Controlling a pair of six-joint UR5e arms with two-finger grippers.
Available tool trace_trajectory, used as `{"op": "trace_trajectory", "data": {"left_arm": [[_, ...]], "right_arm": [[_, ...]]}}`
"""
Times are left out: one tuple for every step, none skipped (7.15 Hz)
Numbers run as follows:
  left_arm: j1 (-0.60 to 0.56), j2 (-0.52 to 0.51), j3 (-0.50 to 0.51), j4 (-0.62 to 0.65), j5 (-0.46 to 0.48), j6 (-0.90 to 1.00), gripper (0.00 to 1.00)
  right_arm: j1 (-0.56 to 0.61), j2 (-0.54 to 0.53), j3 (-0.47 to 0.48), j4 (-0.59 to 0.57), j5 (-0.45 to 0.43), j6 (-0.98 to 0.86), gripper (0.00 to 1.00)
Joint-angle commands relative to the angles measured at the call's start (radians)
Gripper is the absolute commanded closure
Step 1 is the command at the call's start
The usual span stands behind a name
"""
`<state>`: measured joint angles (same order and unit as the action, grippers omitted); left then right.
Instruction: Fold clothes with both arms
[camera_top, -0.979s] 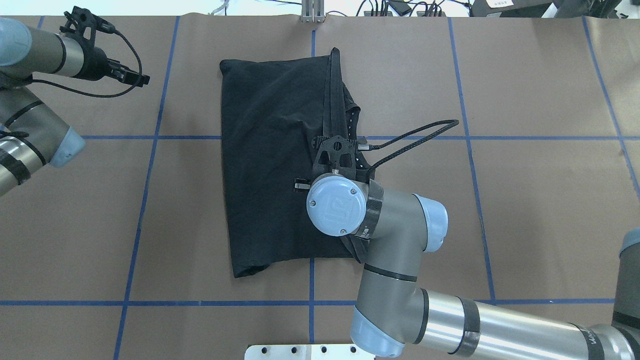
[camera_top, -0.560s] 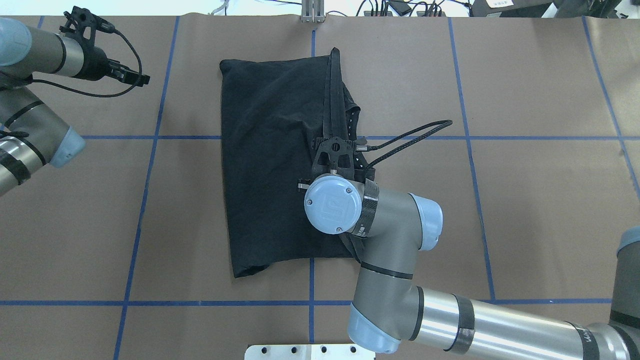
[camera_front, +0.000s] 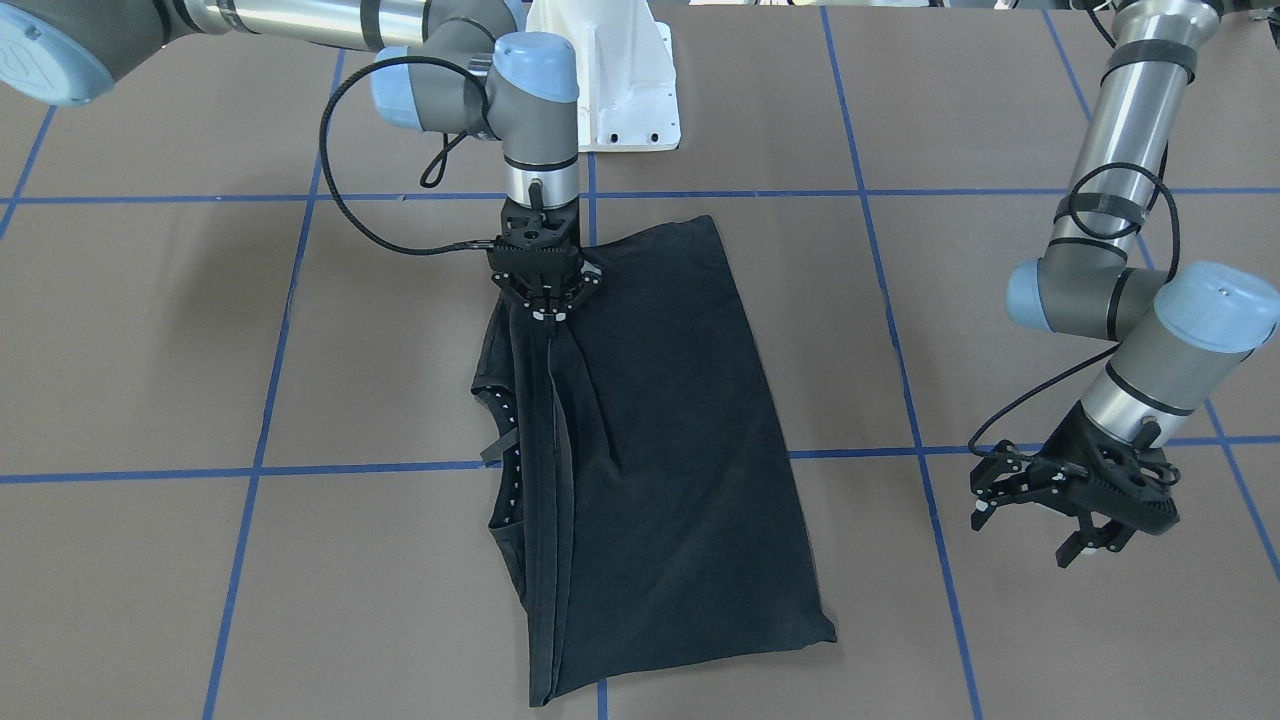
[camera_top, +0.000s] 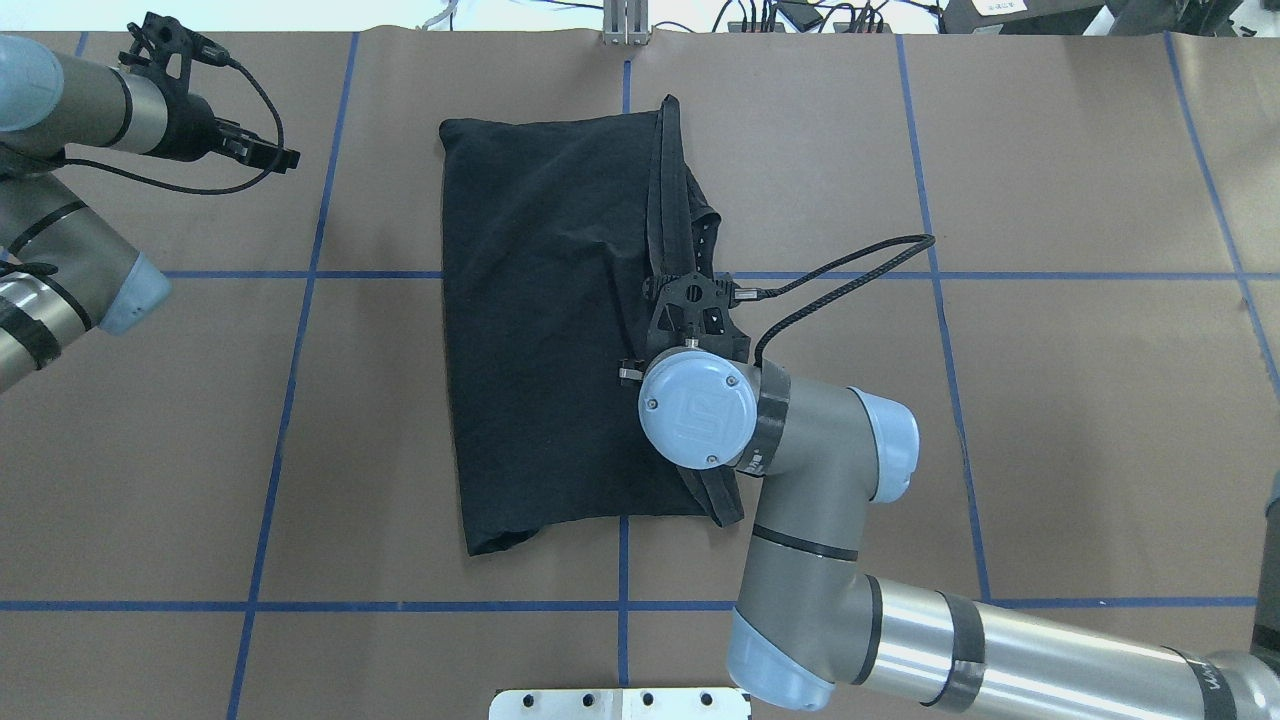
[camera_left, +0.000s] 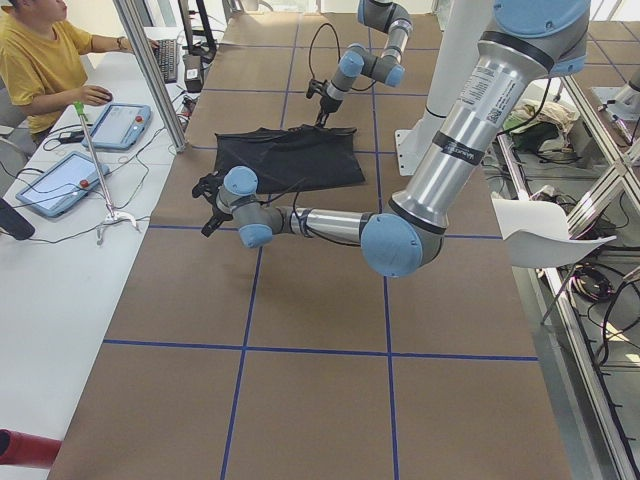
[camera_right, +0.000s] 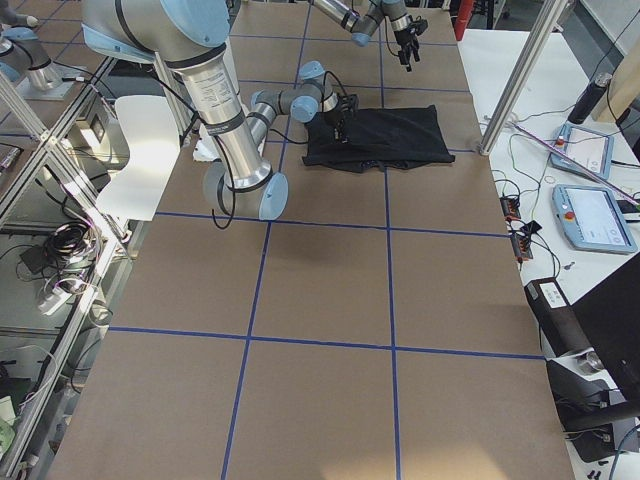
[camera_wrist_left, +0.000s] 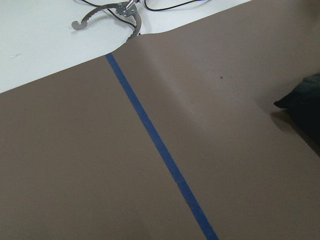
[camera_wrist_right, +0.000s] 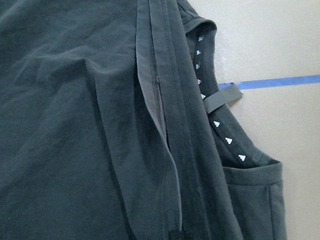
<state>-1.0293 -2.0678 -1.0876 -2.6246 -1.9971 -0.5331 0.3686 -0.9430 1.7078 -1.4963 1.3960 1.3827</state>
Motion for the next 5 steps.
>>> {"op": "trace_trajectory", "data": {"left_arm": [[0.001, 0.000, -0.002, 0.000, 0.000, -0.004, 0.00], [0.002, 0.000, -0.002, 0.000, 0.000, -0.007, 0.00], [0.002, 0.000, -0.002, 0.000, 0.000, -0.008, 0.00], [0.003, 0.000, -0.002, 0.000, 0.001, -0.008, 0.00], [0.005, 0.000, 0.000, -0.008, 0.000, -0.008, 0.00]], "right_arm": [[0.019, -0.123, 0.104, 0.005, 0.018, -0.056, 1.00], [0.019, -0.138, 0.099, 0.005, 0.015, -0.056, 1.00], [0.018, -0.160, 0.095, 0.005, 0.014, -0.056, 1.00], [0.019, -0.161, 0.092, 0.005, 0.009, -0.056, 1.00], [0.030, -0.155, 0.092, 0.005, 0.009, -0.054, 0.36]]}}
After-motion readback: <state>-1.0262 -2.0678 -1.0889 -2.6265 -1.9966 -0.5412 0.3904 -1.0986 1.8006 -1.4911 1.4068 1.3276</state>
